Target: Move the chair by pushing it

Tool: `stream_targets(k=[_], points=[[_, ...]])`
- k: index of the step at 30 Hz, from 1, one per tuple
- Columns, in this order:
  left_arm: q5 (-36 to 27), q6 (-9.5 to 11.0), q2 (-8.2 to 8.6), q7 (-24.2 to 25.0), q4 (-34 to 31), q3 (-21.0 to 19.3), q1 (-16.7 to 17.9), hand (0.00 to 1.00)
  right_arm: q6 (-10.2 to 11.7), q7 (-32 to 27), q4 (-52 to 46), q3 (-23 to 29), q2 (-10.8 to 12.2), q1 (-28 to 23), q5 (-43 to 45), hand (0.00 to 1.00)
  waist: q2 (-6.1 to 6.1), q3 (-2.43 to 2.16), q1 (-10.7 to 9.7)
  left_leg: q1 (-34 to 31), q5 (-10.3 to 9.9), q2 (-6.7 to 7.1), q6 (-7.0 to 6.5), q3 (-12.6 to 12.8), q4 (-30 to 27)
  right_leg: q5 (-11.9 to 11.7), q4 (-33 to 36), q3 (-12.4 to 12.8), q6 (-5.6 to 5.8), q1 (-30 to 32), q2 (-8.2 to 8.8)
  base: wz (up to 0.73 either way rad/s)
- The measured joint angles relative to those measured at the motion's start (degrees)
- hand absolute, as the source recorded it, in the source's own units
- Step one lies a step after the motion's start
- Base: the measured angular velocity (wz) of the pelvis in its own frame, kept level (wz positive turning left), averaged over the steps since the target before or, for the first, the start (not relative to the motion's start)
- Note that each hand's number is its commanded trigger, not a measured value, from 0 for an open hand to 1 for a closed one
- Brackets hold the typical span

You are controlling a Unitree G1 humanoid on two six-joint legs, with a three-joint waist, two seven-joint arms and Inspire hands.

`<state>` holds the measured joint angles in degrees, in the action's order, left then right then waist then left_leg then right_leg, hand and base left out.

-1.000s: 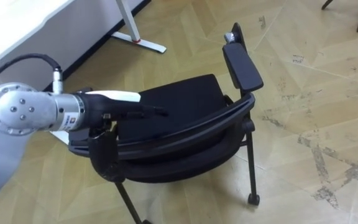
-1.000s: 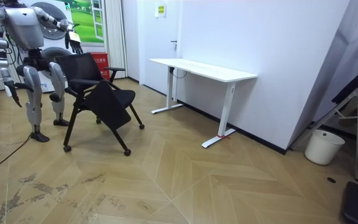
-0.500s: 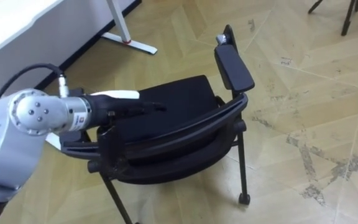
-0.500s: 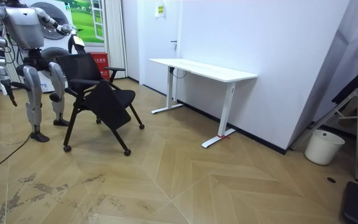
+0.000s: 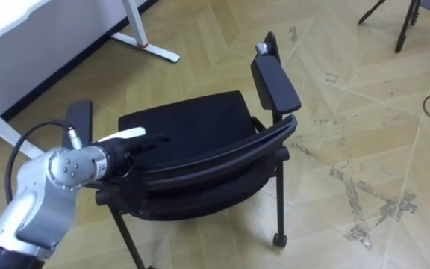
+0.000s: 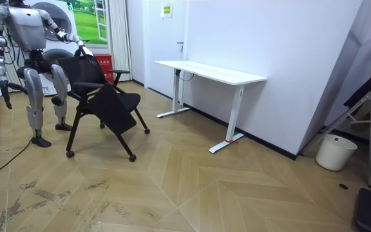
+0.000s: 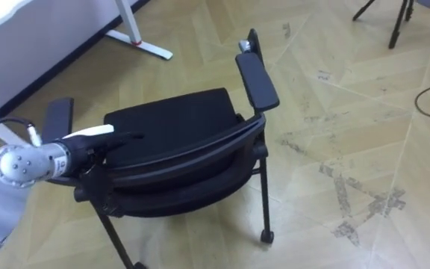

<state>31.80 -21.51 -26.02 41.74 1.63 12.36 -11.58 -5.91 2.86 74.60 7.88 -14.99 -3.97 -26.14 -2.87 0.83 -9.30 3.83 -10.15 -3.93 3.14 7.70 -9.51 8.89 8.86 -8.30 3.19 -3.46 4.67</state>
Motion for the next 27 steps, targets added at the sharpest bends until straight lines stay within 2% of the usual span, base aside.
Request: stream_targets(k=[2,6,8,9,10,15,22,27], points=[[0.0,1.1,1.3,-1.7,4.8,0.2,-1.5,0.0,-0.5,-1.2,-1.0,-0.1,0.5,-0.1,0.2,0.0,-0.24,-0.14,-0.3,0.9,0.0,0.07,0.0,0.1,0.0,0.1,-0.1,0.5,0.12,-0.9,-0.02,-0.02],[0.4,1.8,2.29,-3.8,9.4,0.1,-2.9,0.0,-0.5,-1.6,-1.5,-0.1,0.8,0.3,0.8,0.0,-0.24,-0.14,-1.6,1.8,0.0,0.06,-0.05,0.2,-0.1,0.3,0.0,0.6,0.18,-1.4,-0.03,-0.01],[0.5,1.9,2.48,-4.6,10.4,0.0,-3.1,0.0,-0.7,-2.3,-1.6,-0.1,0.8,0.2,1.0,0.0,-0.24,-0.14,-1.5,2.0,0.0,0.05,-0.05,0.6,-0.1,0.7,0.3,1.2,0.8,-1.3,-0.08,-0.13],[0.5,1.8,2.54,-4.9,10.5,-0.1,-3.1,0.62,-1.4,-2.9,-1.7,0.0,0.8,0.1,1.0,0.0,-0.22,-0.14,-1.5,2.3,0.0,0.05,-0.05,1.1,0.0,0.7,0.8,1.9,0.84,-0.9,-0.1,-0.19],[1.0,1.8,2.65,-5.1,10.4,-0.5,-2.6,1.0,-1.9,-3.2,-1.7,0.1,0.8,0.0,1.3,0.0,-0.19,-0.16,-1.6,2.4,0.0,0.05,-0.06,1.4,0.1,0.8,1.1,2.2,0.85,-0.8,-0.1,-0.18],[2.9,1.7,2.69,-4.7,10.2,-1.0,-1.8,1.0,-3.5,-3.4,-1.9,0.3,0.8,-0.4,1.5,0.0,-0.16,-0.17,-2.7,2.7,0.0,0.06,-0.06,1.7,0.2,0.9,1.9,2.7,0.58,-0.7,-0.1,-0.02],[8.3,1.9,2.77,-4.7,6.1,-0.6,1.7,1.0,-3.7,-3.3,-3.2,1.3,0.8,-0.5,1.5,0.0,-0.13,-0.15,-3.7,3.7,0.0,0.06,-0.1,1.7,0.7,1.0,1.8,2.7,0.54,-1.5,-0.14,0.0],[11.3,2.1,3.84,-8.9,4.0,-0.2,3.9,1.0,-3.7,-2.7,-3.5,1.3,0.9,-0.5,0.9,0.0,-0.05,-0.16,-3.4,3.8,-0.1,0.05,-0.2,1.6,0.9,0.9,1.8,2.7,0.49,-1.5,-0.23,0.0]])
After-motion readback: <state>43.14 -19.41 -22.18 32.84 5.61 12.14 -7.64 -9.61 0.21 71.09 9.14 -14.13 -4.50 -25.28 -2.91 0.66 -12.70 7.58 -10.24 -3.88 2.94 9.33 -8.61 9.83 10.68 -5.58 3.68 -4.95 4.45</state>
